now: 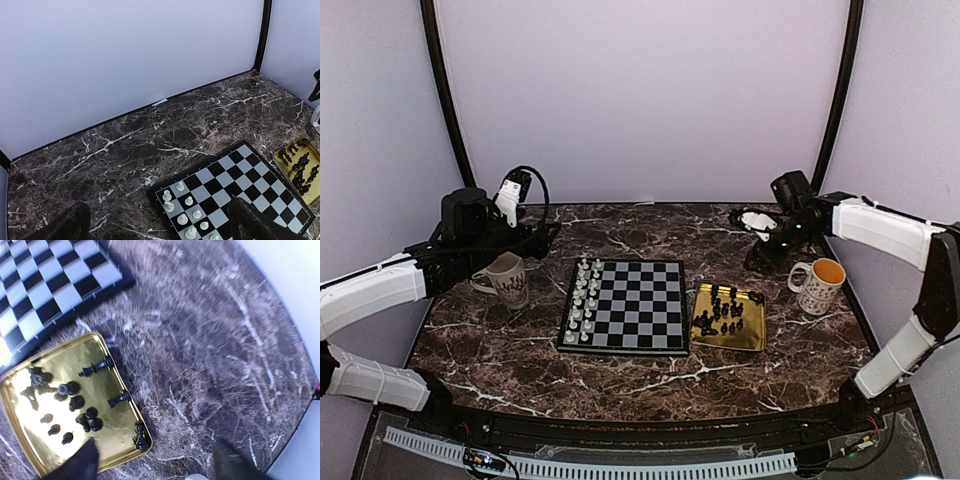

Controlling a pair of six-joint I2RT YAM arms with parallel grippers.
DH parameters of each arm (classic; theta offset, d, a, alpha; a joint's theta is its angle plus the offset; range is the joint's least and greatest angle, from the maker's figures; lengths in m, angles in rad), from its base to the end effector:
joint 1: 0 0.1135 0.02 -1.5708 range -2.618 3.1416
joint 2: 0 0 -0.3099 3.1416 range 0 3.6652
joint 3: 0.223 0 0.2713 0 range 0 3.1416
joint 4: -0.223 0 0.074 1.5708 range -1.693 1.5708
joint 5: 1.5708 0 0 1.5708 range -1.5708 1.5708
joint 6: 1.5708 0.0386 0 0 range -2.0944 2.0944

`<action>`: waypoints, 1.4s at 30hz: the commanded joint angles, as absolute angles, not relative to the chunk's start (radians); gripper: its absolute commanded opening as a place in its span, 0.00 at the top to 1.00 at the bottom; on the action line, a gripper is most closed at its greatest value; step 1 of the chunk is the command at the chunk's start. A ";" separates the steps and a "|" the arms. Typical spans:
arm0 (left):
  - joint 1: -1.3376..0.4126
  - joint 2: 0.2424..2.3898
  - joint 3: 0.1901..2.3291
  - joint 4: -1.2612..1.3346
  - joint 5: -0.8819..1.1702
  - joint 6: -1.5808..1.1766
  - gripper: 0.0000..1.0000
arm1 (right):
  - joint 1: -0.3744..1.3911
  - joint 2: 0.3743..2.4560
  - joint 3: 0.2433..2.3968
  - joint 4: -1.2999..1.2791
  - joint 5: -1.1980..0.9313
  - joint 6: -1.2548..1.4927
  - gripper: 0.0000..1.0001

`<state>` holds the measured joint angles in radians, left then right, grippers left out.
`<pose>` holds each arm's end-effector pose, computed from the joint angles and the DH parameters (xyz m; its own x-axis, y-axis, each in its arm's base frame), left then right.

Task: Set up the chess pieces on the board
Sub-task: Move the storage box to the center of the board, then pick up the king from the storage box.

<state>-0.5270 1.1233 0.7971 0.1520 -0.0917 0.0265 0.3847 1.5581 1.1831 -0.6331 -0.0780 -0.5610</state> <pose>0.2321 -0.1310 0.3454 -0.1385 0.1112 -0.9841 0.4267 0.9034 0.0420 0.3180 0.1320 0.2872 -0.4443 -0.7521 -0.4868 -0.7665 0.6004 -0.2280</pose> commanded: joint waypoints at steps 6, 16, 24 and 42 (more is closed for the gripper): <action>-0.557 1.290 0.990 0.017 0.009 -0.060 0.01 | 0.376 1.509 1.370 -0.726 -0.361 -0.276 0.00; -0.567 1.330 0.983 -0.014 -0.121 -0.201 0.01 | 0.370 1.646 1.761 -0.478 -0.901 0.487 0.00; -0.590 1.404 1.066 -0.081 -0.181 -0.219 0.01 | 0.368 1.712 1.870 -0.183 -1.166 0.957 0.00; -0.606 1.341 1.017 -0.106 -0.195 -0.252 0.01 | 0.365 1.612 1.861 0.026 -1.066 1.104 0.00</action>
<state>-0.6006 1.4097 1.0412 -0.0860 -0.1734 -0.2420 0.3557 1.6203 1.9163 -0.2138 -1.0222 0.9329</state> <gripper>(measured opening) 0.990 0.999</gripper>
